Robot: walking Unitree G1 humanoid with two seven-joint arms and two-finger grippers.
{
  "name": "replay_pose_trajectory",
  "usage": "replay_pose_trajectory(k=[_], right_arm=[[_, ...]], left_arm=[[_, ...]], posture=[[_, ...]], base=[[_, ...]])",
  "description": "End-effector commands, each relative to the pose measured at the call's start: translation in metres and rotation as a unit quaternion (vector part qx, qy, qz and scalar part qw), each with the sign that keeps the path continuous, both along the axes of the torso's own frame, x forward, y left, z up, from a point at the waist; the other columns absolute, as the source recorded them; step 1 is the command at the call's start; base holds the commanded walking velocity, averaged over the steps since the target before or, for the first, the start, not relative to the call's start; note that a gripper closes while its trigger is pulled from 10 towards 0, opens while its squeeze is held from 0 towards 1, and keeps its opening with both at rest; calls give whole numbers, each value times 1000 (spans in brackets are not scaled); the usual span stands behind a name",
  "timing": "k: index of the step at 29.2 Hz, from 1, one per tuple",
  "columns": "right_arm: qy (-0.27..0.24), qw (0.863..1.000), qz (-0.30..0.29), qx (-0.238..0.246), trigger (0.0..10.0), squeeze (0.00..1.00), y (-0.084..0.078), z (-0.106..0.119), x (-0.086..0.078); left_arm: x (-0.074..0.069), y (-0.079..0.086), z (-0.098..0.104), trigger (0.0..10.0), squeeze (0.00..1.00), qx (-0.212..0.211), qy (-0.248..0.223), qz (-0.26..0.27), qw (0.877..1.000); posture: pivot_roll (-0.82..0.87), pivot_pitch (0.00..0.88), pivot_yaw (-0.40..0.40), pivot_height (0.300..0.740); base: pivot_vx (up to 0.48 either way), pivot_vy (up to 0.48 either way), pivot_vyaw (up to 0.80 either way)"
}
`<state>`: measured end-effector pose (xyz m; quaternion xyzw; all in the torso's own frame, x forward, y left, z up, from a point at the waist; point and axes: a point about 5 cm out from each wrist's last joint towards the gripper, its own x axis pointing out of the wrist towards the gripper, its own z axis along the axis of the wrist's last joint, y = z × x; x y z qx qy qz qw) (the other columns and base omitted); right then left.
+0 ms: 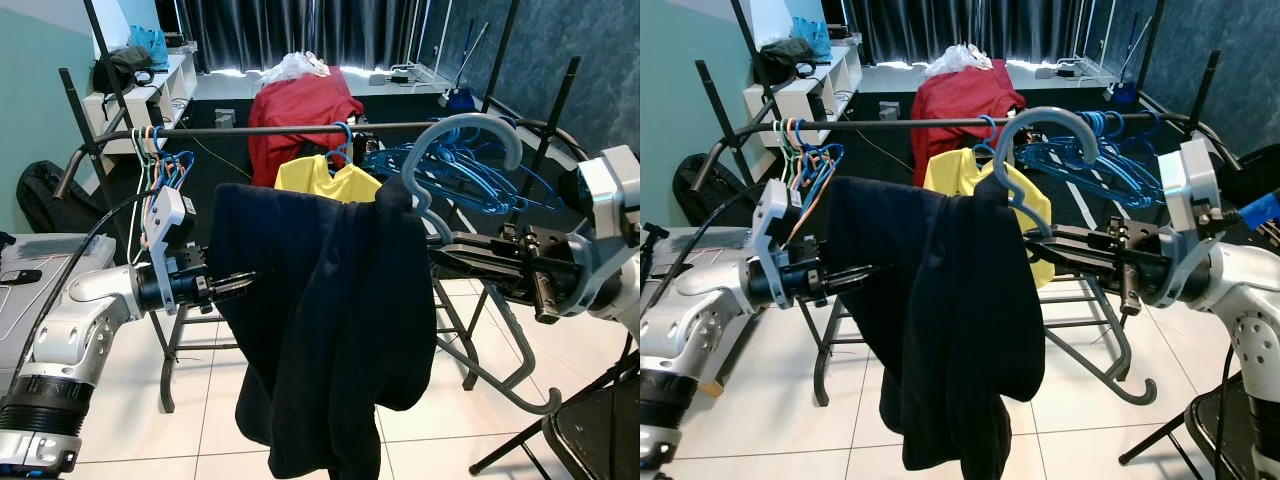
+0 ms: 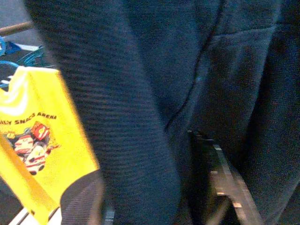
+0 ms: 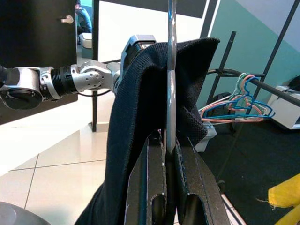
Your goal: Hang hanger
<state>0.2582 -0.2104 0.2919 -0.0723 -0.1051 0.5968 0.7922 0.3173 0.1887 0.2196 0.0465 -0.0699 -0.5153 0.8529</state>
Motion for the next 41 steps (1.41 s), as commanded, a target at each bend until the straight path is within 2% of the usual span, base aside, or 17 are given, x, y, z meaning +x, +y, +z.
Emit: replay_pose_trajectory(k=[1, 4, 8, 12, 14, 16, 18, 20, 21, 25, 31, 32, 34, 36, 37, 40, 41], right_arm=[[-16, 1000, 6, 14, 0, 0, 0, 8, -4], [-10, 1000, 1, 15, 0, 0, -3, 5, -5], [-7, 1000, -2, 16, 0, 0, -4, 3, -5], [6, 1000, -26, 0, 0, 0, -13, -2, -7], [6, 1000, -26, 0, 0, 0, -13, -2, -7], [30, 998, -41, -29, 0, 0, -18, -13, -8], [30, 998, -41, -29, 0, 0, -18, -13, -8], [79, 990, -63, -96, 0, 0, -22, -44, -10], [79, 990, -63, -96, 0, 0, -22, -44, -10], [129, 978, -73, -143, 0, 0, -20, -76, -19], [132, 978, -73, -143, 0, 0, -19, -78, -20], [139, 977, -74, -145, 0, 0, -20, -82, -23], [159, 973, -75, -152, 0, 0, -23, -88, -31], [159, 973, -75, -152, 0, 0, -23, -88, -31], [164, 971, -75, -154, 0, 0, -24, -89, -34], [164, 971, -75, -154, 0, 0, -24, -89, -34], [173, 970, -72, -156, 0, 0, -24, -91, -37]], left_arm=[[2, 10, 1, 0, 0, 9, 0, 20, 1000], [5, 25, 5, 0, 0, 12, -6, 66, 998], [6, 30, 7, 0, 0, 11, -9, 81, 997], [7, 60, 19, 0, 0, 18, -30, 144, 989], [7, 60, 19, 0, 0, 18, -30, 144, 989], [8, 72, 29, 0, 0, 11, -44, 172, 984], [8, 72, 29, 0, 0, 11, -44, 172, 984], [7, 82, 48, 78, 0, -13, -70, 190, 979], [7, 82, 48, 78, 0, -13, -70, 190, 979], [4, 84, 70, 863, 0, -38, -99, 183, 977], [4, 83, 71, 863, 0, -38, -101, 182, 977], [6, 83, 71, 1216, 0, -37, -103, 187, 976], [16, 99, 81, 784, 0, -65, -112, 267, 955], [16, 99, 81, 784, 0, -65, -112, 267, 955], [21, 107, 85, 235, 0, -75, -113, 305, 943], [21, 107, 85, 235, 0, -75, -113, 305, 943], [26, 119, 88, 549, 0, -99, -109, 363, 920]], posture=[[-103, 0, 20, 740], [-98, 0, 17, 740], [-96, 0, 12, 740], [-97, 0, 8, 740], [-97, 0, 8, 740], [-96, 0, 6, 740], [-96, 0, 6, 740], [-95, 0, 8, 740], [-95, 0, 8, 740], [-96, 0, 14, 740], [-96, 0, 15, 740], [-105, 0, 15, 740], [-109, 0, 16, 740], [-109, 0, 16, 740], [-110, 0, 18, 740], [-110, 0, 18, 740], [-112, 0, 20, 740]], base=[[0, 0, 0], [0, 0, 0], [0, 0, 0], [0, 0, 0], [0, 0, 0], [0, 0, 0], [0, 0, 0], [0, 0, 0], [0, 0, 0], [0, 0, 0], [0, 0, 0], [0, 0, 0], [0, 0, 0], [0, 0, 0], [0, 0, 0], [0, 0, 0], [0, 0, 0]])
